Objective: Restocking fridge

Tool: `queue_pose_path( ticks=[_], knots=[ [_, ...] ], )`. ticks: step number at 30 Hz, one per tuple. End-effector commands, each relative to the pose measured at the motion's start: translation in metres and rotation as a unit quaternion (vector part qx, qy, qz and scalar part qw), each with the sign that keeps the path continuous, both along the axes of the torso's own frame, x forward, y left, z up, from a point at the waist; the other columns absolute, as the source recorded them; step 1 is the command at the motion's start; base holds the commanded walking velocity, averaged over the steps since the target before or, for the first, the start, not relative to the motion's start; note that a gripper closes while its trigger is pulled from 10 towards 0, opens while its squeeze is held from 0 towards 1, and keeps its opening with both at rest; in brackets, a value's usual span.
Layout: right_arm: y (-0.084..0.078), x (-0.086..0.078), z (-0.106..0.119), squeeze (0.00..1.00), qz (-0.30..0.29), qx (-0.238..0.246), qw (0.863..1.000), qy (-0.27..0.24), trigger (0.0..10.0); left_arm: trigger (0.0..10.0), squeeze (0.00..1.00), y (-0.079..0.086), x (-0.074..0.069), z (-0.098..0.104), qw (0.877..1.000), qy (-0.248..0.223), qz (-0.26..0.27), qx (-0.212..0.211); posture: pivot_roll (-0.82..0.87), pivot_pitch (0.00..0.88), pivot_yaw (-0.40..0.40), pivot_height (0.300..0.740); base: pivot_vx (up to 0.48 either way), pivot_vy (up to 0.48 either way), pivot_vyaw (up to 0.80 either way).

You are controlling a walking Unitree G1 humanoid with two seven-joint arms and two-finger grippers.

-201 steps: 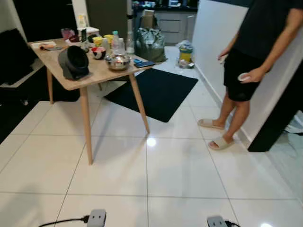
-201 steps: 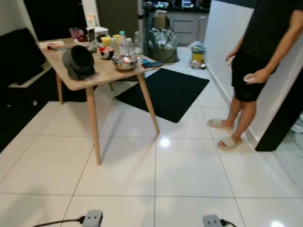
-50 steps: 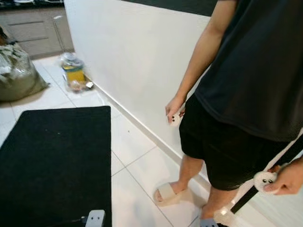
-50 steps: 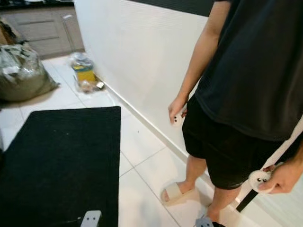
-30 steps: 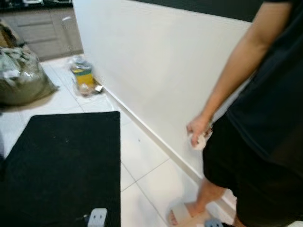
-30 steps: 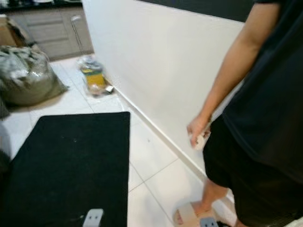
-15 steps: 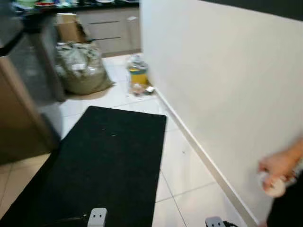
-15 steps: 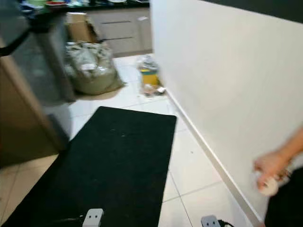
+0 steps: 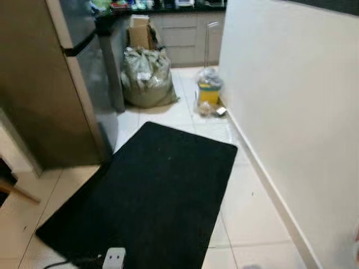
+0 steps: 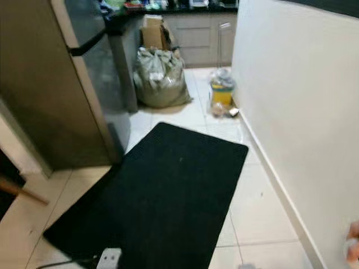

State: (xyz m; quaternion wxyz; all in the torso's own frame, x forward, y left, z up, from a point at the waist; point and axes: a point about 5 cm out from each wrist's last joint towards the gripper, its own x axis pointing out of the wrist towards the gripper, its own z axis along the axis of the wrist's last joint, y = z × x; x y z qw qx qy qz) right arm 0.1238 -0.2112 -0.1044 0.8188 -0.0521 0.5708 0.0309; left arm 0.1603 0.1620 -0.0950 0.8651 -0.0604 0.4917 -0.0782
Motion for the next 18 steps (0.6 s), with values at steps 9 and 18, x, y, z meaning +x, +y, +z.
queue_pose_path(
  ticks=[9, 18],
  knots=[
    [-0.0022, 0.0053, 0.0020, 0.00, -0.009, -0.007, 1.000, -0.011, 10.0, 10.0, 0.00, -0.0032, -0.0052, -0.0022, 1.000, 0.009, -0.017, -0.002, -0.04, 0.026, 0.021, 0.740, 0.176, 0.000, 0.00],
    [-0.0031, 0.0051, 0.0021, 0.00, -0.011, -0.008, 1.000, -0.010, 10.0, 10.0, 0.00, -0.0056, -0.0045, -0.0020, 1.000, 0.008, -0.024, -0.004, -0.04, 0.025, 0.019, 0.740, 0.480, 0.000, 0.00]
  ],
)
